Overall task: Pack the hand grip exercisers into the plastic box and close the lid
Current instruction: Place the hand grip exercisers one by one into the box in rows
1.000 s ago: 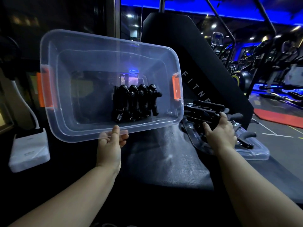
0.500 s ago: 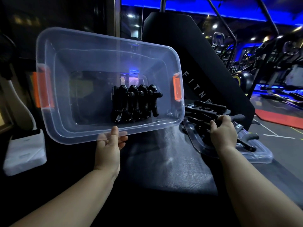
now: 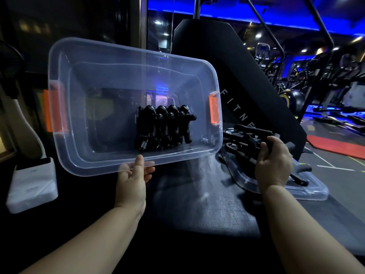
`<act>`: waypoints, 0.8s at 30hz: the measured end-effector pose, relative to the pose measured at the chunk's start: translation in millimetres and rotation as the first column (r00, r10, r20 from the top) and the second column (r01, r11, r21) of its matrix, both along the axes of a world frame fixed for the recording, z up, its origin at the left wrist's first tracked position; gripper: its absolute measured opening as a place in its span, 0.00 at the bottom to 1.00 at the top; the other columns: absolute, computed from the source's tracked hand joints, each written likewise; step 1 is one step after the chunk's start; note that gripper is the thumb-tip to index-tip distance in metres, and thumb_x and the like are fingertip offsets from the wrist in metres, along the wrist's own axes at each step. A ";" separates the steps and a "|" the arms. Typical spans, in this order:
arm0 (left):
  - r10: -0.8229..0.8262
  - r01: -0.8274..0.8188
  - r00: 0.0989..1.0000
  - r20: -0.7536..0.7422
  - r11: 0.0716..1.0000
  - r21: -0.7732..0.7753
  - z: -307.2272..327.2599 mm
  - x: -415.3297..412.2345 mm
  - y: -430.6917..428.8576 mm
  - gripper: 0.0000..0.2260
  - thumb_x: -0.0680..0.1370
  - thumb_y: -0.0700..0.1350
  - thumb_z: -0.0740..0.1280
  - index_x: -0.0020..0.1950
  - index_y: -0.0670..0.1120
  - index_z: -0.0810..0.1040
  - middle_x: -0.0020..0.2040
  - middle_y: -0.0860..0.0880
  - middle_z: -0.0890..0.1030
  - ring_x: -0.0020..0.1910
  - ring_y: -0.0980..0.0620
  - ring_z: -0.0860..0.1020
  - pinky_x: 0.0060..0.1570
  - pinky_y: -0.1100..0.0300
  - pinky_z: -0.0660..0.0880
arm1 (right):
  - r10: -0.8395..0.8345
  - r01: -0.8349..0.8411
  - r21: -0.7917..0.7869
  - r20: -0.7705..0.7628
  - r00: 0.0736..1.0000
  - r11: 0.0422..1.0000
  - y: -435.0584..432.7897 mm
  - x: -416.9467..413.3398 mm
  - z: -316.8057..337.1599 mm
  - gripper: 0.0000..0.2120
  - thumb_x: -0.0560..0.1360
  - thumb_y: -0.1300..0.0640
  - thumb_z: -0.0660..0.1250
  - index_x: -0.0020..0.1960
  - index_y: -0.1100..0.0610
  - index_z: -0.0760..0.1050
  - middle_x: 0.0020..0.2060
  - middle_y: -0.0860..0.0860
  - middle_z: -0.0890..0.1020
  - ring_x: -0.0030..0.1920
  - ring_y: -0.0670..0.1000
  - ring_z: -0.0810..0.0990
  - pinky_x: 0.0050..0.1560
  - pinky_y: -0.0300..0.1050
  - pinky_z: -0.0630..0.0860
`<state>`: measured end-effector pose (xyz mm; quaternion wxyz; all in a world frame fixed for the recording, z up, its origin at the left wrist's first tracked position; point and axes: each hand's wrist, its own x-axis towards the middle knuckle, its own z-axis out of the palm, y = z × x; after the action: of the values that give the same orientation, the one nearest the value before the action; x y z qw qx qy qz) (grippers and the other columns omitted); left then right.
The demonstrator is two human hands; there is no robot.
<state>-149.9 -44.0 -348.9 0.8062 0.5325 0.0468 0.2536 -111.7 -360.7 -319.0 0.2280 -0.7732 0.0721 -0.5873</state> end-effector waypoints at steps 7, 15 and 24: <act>0.002 -0.002 1.000 -0.006 1.000 -0.008 1.3 -1.5 -0.6 0.07 0.81 0.49 0.61 0.47 0.47 0.70 0.38 0.51 0.84 0.37 0.58 0.81 0.39 0.63 0.73 | 0.064 -0.059 0.062 -0.082 0.995 0.996 11.2 -17.6 1.7 0.17 0.75 0.52 0.62 0.58 0.61 0.76 0.52 0.61 0.79 0.53 0.63 0.76 0.56 0.58 0.69; 0.000 0.000 1.000 -0.018 1.000 -0.010 1.6 -2.5 -0.1 0.07 0.81 0.50 0.61 0.47 0.47 0.70 0.37 0.52 0.85 0.37 0.59 0.81 0.40 0.63 0.73 | 0.033 0.010 0.117 -0.361 0.932 0.993 12.1 -27.4 2.2 0.05 0.70 0.49 0.71 0.40 0.50 0.79 0.43 0.53 0.80 0.54 0.60 0.73 0.58 0.58 0.67; -0.002 0.002 1.000 -0.023 1.000 -0.018 1.5 -1.1 -0.3 0.07 0.80 0.49 0.61 0.47 0.47 0.70 0.39 0.51 0.84 0.38 0.57 0.81 0.40 0.62 0.73 | 0.084 0.017 0.235 -0.414 0.906 0.972 5.9 -23.9 1.5 0.12 0.71 0.49 0.70 0.51 0.55 0.79 0.48 0.58 0.78 0.57 0.61 0.72 0.60 0.54 0.68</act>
<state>-151.0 -44.3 -347.4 0.8108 0.5279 0.0577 0.2462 -135.7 -354.7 -317.4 0.3062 -0.8507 0.1747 -0.3899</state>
